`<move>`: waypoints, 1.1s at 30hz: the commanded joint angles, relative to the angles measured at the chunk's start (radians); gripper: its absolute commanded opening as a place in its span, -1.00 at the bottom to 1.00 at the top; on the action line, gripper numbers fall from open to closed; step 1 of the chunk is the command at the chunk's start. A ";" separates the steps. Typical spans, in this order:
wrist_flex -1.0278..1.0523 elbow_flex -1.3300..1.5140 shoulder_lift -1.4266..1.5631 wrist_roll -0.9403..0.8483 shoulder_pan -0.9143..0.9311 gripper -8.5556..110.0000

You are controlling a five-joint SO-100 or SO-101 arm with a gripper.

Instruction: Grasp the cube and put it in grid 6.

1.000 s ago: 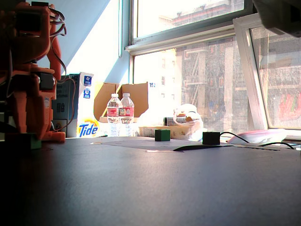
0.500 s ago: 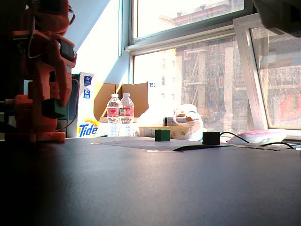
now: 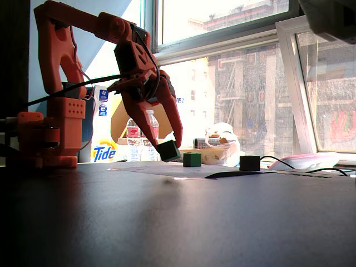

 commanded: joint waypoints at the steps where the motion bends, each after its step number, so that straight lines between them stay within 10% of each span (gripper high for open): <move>1: 0.031 -0.146 -0.049 0.011 -0.126 -0.86; 33: 0.132 -0.196 -0.137 0.046 0.034 -0.85</move>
